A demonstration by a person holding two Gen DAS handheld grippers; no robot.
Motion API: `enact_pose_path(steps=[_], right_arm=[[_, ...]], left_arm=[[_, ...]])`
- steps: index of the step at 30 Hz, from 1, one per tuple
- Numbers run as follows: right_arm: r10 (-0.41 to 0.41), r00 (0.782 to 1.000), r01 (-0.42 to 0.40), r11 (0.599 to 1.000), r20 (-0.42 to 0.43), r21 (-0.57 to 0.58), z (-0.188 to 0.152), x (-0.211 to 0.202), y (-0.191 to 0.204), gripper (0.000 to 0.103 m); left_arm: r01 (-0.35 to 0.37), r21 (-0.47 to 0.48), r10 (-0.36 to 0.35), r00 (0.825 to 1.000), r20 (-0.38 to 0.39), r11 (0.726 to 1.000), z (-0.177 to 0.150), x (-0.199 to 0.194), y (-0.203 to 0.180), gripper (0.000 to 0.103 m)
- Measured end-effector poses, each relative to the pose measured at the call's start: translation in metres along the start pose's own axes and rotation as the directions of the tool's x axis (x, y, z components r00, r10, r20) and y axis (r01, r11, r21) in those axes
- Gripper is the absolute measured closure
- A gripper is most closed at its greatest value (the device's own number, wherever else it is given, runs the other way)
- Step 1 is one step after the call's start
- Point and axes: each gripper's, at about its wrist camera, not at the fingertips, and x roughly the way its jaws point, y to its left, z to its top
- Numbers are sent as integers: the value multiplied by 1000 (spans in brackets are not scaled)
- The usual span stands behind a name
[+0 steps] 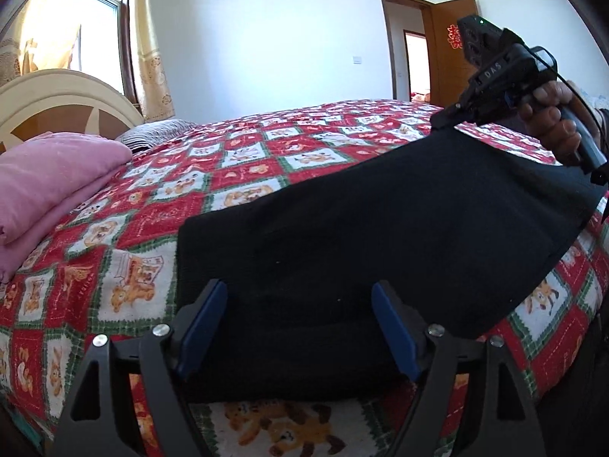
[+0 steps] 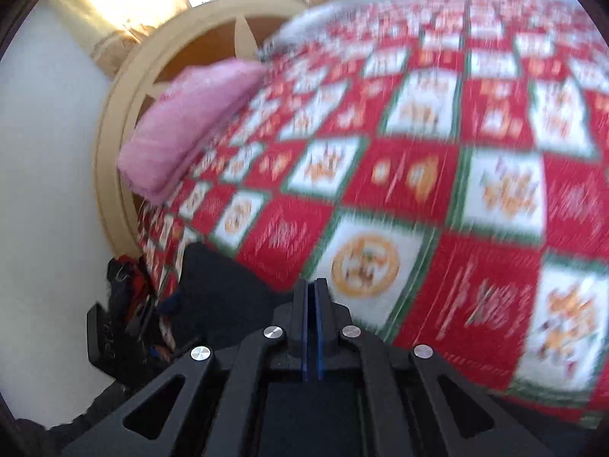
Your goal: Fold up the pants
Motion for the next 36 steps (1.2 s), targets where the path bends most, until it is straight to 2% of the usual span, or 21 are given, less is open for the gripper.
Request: enact_pose_path(steps=[2,7,8,10,13,14,16,17,18,23,26,28,31,33,35,36], right_arm=[[-17,1000,17,1000,-5,14,3,4,-6,101],[-133,990,134,990,-35,33,-1,32,-30,103],[-132,990,135,990,-49,43,-3,37,-36,103],[-77,993,83,994,-94,71,-8,42,-44,102],[-83,993,87,995,-88,41,-16,23,-37,101],[-97,992,99,995,-81,18,-20,14,-32,97],[-115,992,113,993,-60,-33,-31,-6,-18,69],[-103,993,100,994,-55,-53,-39,-16,-11,48],[-88,995,84,994,-47,-73,-49,-26,-2,39],[-125,991,108,963,-55,-247,-100,-40,43,39],[-149,983,106,935,-103,-337,-127,-23,63,52],[-193,974,130,904,-118,-406,-143,-9,71,55],[-265,961,194,852,-81,-486,-156,2,77,62],[-297,953,228,827,-55,-514,-158,1,80,82],[-274,960,208,838,-60,-505,-157,-4,80,96],[-272,960,206,835,-59,-511,-159,-7,82,97]], left_arm=[[-8,1,8,1000,-3,1000,0,2,2,21],[-17,26,17,1000,12,1000,-5,2,0,19],[-16,23,16,1000,11,1000,-5,1,1,19],[-19,24,19,1000,3,1000,-3,0,1,18],[-38,48,38,999,1,998,-2,-3,0,17],[-41,49,41,999,0,998,-2,-2,1,16],[-53,37,54,999,-3,998,-3,-2,5,14],[-56,29,56,998,-5,998,-4,-2,8,13],[-54,9,55,998,-9,998,-4,-2,13,13],[-47,-80,46,999,-13,996,-3,-1,29,12],[-40,-88,39,999,-19,995,-3,0,28,12],[-37,-76,35,999,-25,996,-4,2,25,10],[-40,-70,37,999,-36,997,-6,4,23,7],[-27,-99,23,999,-41,995,-7,6,28,4],[-18,-123,13,999,-46,992,-9,6,33,4],[-17,-129,11,999,-47,992,-9,6,35,4]])
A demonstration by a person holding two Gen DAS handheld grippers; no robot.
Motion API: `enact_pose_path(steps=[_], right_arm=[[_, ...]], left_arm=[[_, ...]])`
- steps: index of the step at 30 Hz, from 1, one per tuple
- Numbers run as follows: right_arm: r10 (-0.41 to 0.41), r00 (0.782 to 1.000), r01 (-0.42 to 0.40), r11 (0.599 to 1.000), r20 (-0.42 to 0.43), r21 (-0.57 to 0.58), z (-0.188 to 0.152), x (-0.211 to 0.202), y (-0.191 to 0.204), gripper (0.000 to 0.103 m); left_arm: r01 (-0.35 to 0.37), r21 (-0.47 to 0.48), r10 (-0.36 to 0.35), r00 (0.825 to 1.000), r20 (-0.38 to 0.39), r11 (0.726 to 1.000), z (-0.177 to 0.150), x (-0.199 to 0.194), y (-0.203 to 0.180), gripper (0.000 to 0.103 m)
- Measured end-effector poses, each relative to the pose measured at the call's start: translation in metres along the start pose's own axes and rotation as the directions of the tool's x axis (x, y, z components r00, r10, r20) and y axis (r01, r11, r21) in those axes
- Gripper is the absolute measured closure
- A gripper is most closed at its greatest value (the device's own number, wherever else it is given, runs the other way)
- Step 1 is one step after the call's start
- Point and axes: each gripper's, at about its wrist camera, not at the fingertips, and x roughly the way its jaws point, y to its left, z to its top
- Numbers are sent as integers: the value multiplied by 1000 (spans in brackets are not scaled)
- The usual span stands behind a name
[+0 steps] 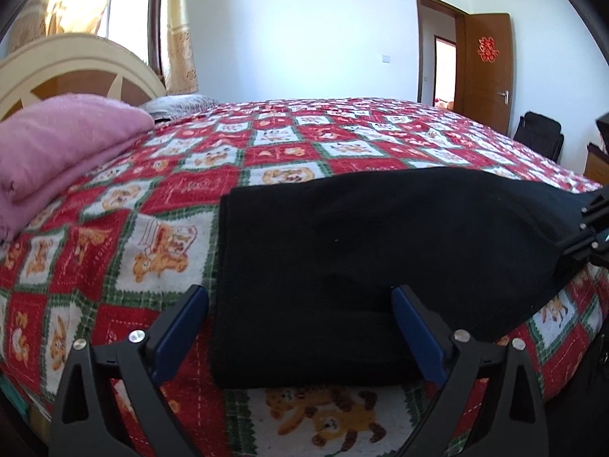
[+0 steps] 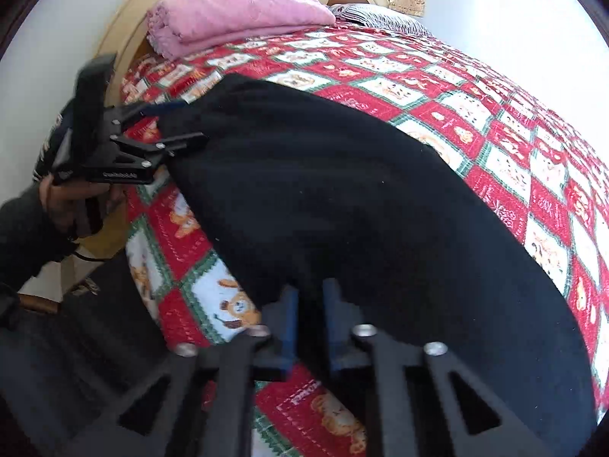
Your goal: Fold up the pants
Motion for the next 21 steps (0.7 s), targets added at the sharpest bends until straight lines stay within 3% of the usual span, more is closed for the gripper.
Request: enact_pose_path(steps=[6,16,17,20,21], right_arm=[[-50,998,47,996,-35,-75,-11,4,17,98],[-7,1000,5,999,-29,-37,-11,7,12,97],[15,999,-15,1000,-33,-19,-11,4,9,91],[48,998,-46,998,-29,44,-18,-10,-3,59],[37,999,-36,998,-27,52,-21,-15,-7,57]], left_arm=[[1,4,-1,1000,-1,1000,-1,0,1,3],[-29,60,26,998,56,998,12,-17,-10,4],[-25,67,20,998,65,997,15,-19,-14,4],[15,105,-23,996,80,994,27,-26,-32,4],[27,119,-37,996,81,993,30,-27,-38,4]])
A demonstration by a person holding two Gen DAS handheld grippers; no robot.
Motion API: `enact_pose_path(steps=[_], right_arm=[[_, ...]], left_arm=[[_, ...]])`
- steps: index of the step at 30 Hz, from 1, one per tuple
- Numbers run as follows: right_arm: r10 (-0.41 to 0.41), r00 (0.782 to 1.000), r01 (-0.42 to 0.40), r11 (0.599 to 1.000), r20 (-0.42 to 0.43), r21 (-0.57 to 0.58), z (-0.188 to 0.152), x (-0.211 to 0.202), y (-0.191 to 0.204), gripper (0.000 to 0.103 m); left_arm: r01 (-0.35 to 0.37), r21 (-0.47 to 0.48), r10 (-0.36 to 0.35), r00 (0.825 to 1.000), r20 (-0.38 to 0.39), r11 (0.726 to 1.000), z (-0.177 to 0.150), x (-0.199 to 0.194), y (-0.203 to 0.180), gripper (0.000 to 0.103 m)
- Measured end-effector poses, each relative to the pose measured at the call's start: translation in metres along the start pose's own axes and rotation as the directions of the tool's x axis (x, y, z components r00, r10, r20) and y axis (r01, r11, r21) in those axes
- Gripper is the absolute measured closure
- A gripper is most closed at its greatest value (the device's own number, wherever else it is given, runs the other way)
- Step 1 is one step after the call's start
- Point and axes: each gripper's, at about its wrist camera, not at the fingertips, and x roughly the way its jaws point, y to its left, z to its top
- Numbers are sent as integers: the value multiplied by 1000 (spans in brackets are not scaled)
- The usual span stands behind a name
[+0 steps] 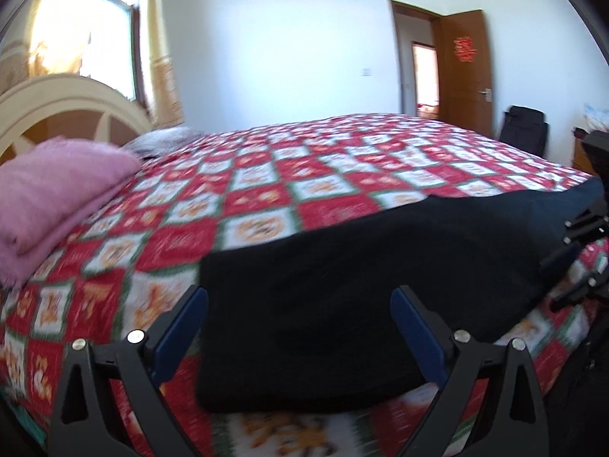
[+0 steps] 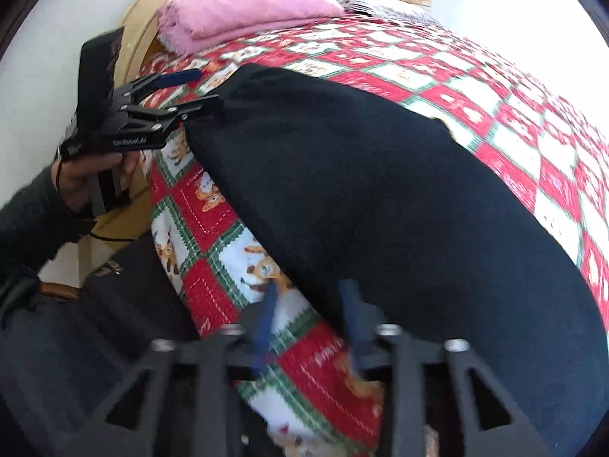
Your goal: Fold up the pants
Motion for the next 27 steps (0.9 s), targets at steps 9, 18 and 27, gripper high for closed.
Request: enact_pose_path(steps=[9,18,27], right_arm=[[-192,980,174,951,51,255,-59,-94,-94,56],[-554,832,425,585,-43,691,-192,-258,-212,56],[-562,823,388,458,-77,800,-281,-316,-258,56]], left_arm=[[185,173,-183,983,-27,967,24,11,-81,4],[270,268,-249,962,-111,925,14,37,-134,4],[291,172,-266,952,-152,941,6,49,-125,0]])
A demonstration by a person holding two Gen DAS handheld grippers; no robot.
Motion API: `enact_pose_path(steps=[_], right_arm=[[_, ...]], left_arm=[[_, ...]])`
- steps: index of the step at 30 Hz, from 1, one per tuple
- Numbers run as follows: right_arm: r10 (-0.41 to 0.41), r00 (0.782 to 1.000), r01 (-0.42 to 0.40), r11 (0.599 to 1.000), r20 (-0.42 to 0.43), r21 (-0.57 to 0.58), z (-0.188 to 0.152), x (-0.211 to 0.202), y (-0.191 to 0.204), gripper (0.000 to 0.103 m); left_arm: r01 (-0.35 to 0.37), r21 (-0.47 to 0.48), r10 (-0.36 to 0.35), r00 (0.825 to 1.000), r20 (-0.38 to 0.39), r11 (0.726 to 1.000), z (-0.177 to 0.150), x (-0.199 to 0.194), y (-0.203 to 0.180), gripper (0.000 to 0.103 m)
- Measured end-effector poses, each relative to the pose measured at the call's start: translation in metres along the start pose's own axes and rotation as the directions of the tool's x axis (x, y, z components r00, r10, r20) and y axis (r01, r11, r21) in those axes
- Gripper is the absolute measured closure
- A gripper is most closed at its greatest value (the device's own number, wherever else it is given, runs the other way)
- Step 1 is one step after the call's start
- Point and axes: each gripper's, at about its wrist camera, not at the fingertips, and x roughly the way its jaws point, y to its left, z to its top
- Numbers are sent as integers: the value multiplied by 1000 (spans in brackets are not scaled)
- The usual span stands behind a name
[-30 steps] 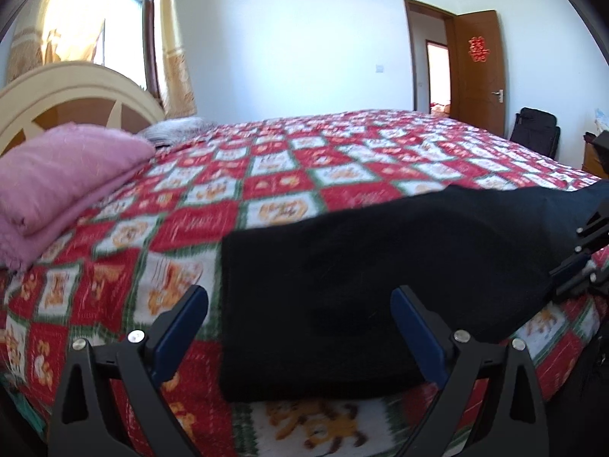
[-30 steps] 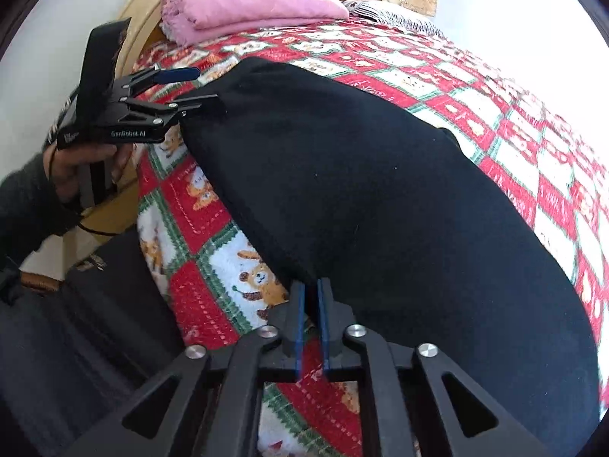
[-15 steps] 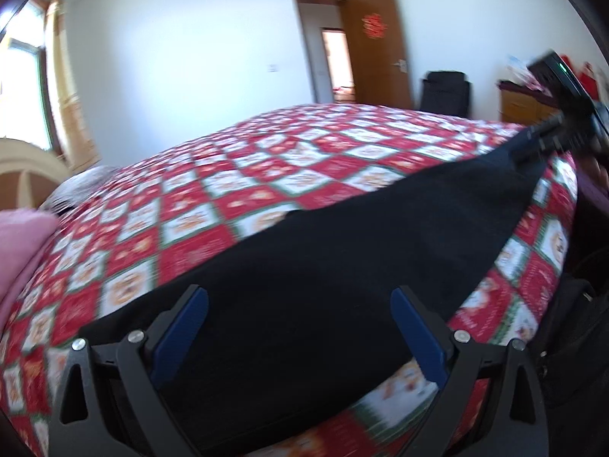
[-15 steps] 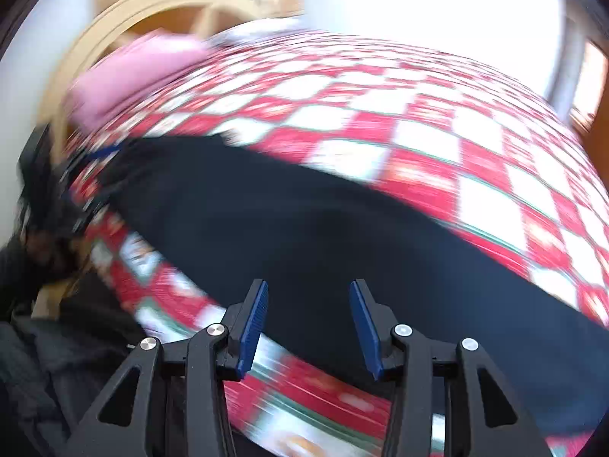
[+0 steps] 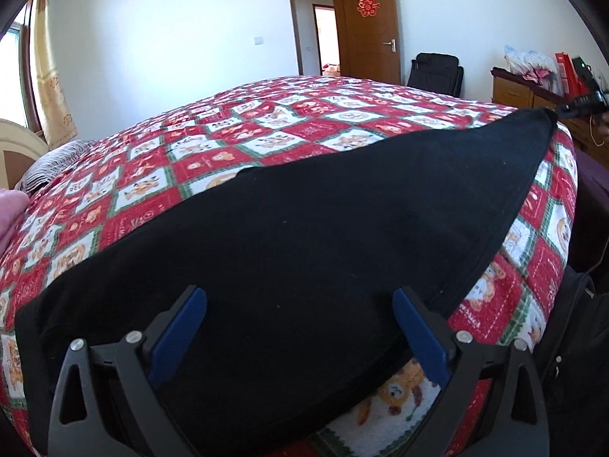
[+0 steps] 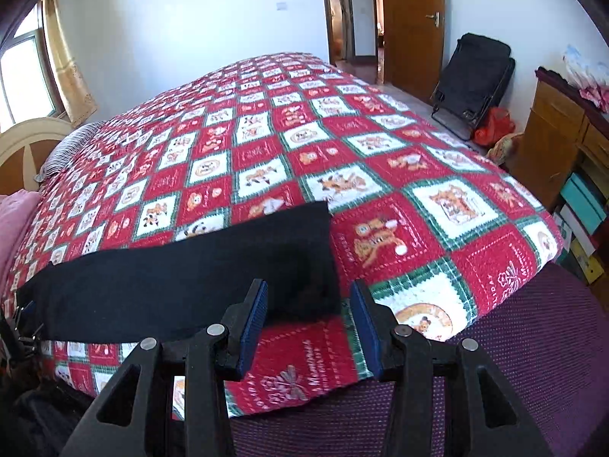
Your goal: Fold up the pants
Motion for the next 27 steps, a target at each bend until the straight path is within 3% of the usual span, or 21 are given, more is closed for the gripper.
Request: enact_pose_path(steps=[2,4,6,7,9,12,14,16,19,23,26,27], right_arm=[[66,998,-66,998,-22,12,-3,11,-3,56],[16,999,-17,1000,-44,-21,-5,22,0,57],[-80,996,75,988,-37,-137,-9,25,14,87],[-84,996,79,981,-24,-175,-10,20,17,90],[-105,994,110,968,33,-226,-9,7,19,94],[-186,976,213,914,110,-346,-11,-3,26,94],[-232,965,263,868,125,-421,-16,3,26,94],[-262,961,274,851,90,-449,-18,14,18,94],[-318,946,312,858,55,-409,-22,19,-3,91],[-295,955,295,938,29,-183,-6,0,-47,85],[-155,988,155,987,11,-31,8,-5,-63,82],[-116,993,116,993,12,2,11,-4,-63,74]], left_arm=[[0,-9,0,1000,2,1000,-1,1,1,0],[3,-11,-3,1000,9,1000,-3,1,2,0],[8,-15,-8,1000,13,1000,-4,0,2,0],[10,-14,-10,1000,15,1000,-5,0,3,0],[14,-17,-13,1000,20,1000,-5,1,3,0],[16,-14,-16,1000,27,1000,-5,1,3,0],[21,-13,-20,999,31,1000,-5,3,4,0],[27,-12,-26,999,36,1000,-6,2,4,0],[31,-10,-31,999,39,999,-7,3,5,0],[32,-9,-32,999,39,999,-7,3,5,0],[32,-9,-32,999,43,999,-7,2,5,0],[28,-8,-28,999,43,1000,-7,2,4,0]])
